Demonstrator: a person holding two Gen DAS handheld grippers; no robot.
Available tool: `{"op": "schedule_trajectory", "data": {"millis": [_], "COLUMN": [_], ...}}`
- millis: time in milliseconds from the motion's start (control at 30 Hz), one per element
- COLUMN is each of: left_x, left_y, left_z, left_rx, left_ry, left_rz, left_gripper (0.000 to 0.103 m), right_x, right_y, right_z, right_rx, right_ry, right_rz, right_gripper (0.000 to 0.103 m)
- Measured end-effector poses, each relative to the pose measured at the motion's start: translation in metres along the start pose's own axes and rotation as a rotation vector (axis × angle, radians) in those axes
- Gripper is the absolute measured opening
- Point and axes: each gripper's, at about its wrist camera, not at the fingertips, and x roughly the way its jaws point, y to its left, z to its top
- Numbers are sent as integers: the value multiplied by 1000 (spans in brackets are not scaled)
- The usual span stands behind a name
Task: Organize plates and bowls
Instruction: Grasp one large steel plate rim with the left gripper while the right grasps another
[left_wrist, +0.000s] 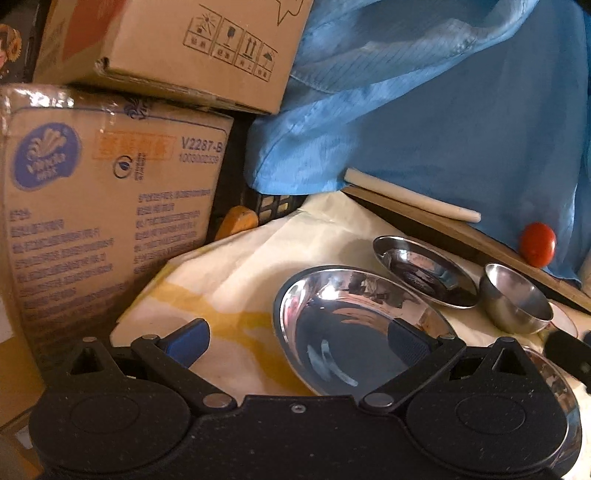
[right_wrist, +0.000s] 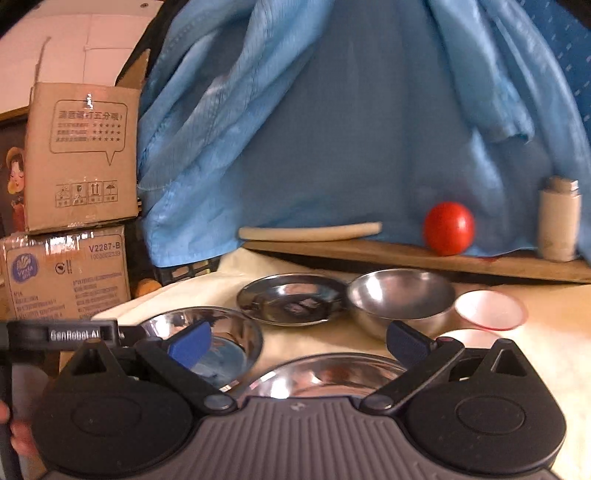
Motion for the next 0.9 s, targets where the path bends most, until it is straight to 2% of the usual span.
{"op": "schedule_trajectory", "data": {"millis": [167,300,433,467,567,733,900], "left_x": [8,14,17,17,18,18,16], "left_y": [1,3,5,5,5,7,11], "left_z": [-4,-6,-8,-9,-10,-11,-10], "left_rx": [-18,-41,-65,-69,-80,-95,-103], "left_ry": [7,10,9,7,10,0,-20], "left_rz": [-63,-72,-77,-80,-89,-94,-69], "left_gripper": [102,97,94,93,81,74,53], "right_x": [29,46,62,65,76,91,105], "right_y": [-3,-7,0,2,7,10,15], "right_z": [12,15,17,17,17,17,15], "right_rx": [44,67,36,31,26,26,14], "right_ry": [52,111,140,146,169,217,275], "right_rz": [27,80,105,109,132,144,133], "right_gripper": [103,103,102,100,92,81,66]}}
